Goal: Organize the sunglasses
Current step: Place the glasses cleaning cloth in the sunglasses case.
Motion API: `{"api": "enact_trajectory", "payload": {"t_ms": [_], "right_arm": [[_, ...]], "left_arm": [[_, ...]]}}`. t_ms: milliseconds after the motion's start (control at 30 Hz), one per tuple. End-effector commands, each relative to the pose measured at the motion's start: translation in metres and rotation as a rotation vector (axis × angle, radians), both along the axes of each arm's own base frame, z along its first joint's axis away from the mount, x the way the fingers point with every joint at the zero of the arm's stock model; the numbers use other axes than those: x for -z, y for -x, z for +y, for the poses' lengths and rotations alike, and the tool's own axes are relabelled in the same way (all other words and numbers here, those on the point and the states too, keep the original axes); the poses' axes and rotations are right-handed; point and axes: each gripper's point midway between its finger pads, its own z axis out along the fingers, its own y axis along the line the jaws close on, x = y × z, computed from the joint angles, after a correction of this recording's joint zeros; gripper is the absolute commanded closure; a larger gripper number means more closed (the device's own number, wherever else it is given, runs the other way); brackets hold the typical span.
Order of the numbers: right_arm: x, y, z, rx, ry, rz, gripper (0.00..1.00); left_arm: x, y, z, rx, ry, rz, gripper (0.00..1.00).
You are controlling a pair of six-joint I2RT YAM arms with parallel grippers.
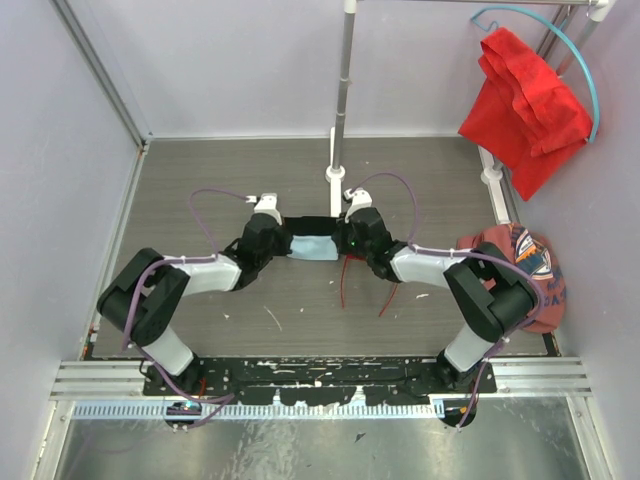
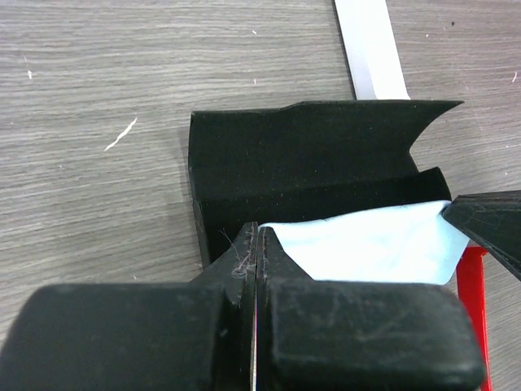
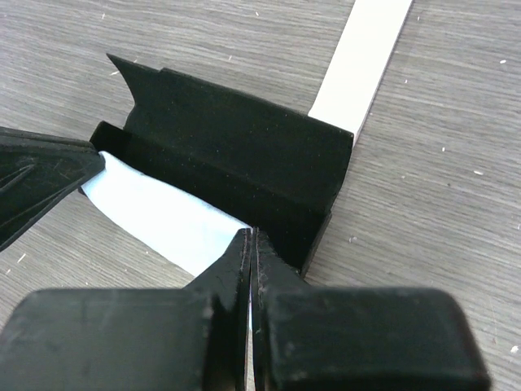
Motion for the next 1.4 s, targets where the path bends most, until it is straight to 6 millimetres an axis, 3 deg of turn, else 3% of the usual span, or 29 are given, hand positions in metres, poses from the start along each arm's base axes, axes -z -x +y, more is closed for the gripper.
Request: {"api": "enact_trajectory", "payload": {"t_ms": [0, 600, 1367], "right_arm": [[-0.032, -0.022, 0.012, -0.013, -0.065, -0.089, 0.99], [-0.033, -0.043, 0.011, -0.016, -0.074, -0.095, 0.99], [-0.024, -0.054, 0.013, -0.026, -0.083, -0.078, 0.99]], "left_arm": [[-0.018, -0.016, -0.004, 0.0, 0.018, -0.058, 1.0], [-0.021, -0.033, -0.001, -0.008, 0.019, -0.067, 1.0], [-0.011, -0.045, 0.0, -0.009, 0.026, -0.053, 1.0]]}}
